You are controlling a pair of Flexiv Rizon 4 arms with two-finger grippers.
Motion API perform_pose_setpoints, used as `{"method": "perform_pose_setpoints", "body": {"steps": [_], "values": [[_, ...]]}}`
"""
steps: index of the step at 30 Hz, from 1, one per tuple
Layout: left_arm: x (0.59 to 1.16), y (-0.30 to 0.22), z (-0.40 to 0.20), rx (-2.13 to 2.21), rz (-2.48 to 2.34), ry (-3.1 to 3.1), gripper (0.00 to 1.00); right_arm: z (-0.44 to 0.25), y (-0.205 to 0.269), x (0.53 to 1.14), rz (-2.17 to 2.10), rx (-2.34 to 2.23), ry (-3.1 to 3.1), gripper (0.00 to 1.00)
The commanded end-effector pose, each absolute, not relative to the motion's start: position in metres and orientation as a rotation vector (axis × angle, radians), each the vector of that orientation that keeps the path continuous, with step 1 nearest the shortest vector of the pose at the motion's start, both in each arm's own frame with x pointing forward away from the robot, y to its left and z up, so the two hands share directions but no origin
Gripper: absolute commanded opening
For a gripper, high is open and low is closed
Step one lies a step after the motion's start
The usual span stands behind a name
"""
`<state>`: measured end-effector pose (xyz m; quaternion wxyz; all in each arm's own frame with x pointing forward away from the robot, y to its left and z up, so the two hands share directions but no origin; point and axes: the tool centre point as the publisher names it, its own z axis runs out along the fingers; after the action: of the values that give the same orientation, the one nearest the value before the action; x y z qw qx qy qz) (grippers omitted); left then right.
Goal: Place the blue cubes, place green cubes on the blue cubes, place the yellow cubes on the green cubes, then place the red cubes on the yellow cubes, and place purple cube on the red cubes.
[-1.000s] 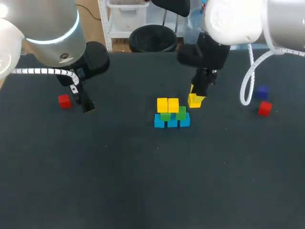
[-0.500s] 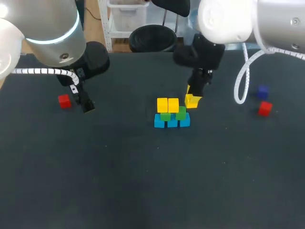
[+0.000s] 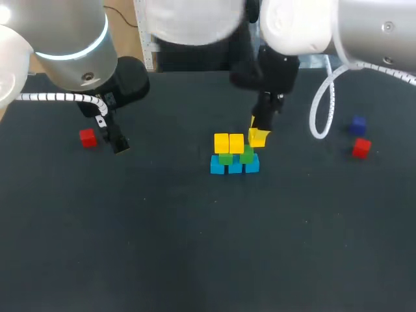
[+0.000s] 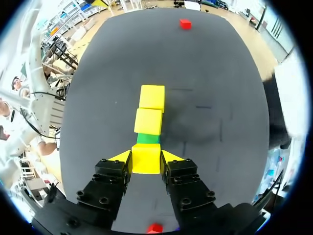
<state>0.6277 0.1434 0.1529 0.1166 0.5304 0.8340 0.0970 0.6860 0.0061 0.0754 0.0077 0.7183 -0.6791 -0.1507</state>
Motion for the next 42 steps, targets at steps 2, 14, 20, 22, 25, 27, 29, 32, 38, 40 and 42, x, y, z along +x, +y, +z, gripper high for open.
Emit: {"method": "perform_pose_setpoints", "body": {"steps": [2,14,20,22,25,27,29,32,38,40,42], "values": [[0.628,0.144,0.153,1.556,0.280,2.440,1.00,0.078,0.006,0.683,-0.463,2.218,-2.128,0.00],[0.628,0.144,0.153,1.556,0.280,2.440,1.00,0.074,0.005,0.676,-0.469,2.160,-2.138,0.00],[0.628,0.144,0.153,1.556,0.280,2.440,1.00,0.072,0.005,0.676,-0.469,2.139,-2.151,0.00],[0.628,0.144,0.153,1.556,0.280,2.440,1.00,0.072,0.005,0.676,-0.466,2.135,-2.156,0.00],[0.628,0.144,0.153,1.556,0.280,2.440,1.00,0.071,0.005,0.676,-0.464,2.131,-2.160,0.00],[0.628,0.144,0.153,1.556,0.280,2.440,1.00,0.070,0.005,0.676,-0.463,2.130,-2.162,0.00],[0.628,0.144,0.153,1.556,0.280,2.440,1.00,0.070,0.005,0.677,-0.460,2.132,-2.160,0.00],[0.628,0.144,0.153,1.556,0.280,2.440,1.00,0.069,0.006,0.678,-0.458,2.133,-2.158,0.00],[0.628,0.144,0.153,1.556,0.280,2.440,1.00,0.068,0.009,0.681,-0.457,2.144,-2.149,0.00],[0.628,0.144,0.153,1.556,0.280,2.440,1.00,0.067,0.009,0.682,-0.455,2.146,-2.149,0.00],[0.628,0.144,0.153,1.556,0.280,2.440,1.00,0.067,0.009,0.683,-0.454,2.148,-2.148,0.00]]}}
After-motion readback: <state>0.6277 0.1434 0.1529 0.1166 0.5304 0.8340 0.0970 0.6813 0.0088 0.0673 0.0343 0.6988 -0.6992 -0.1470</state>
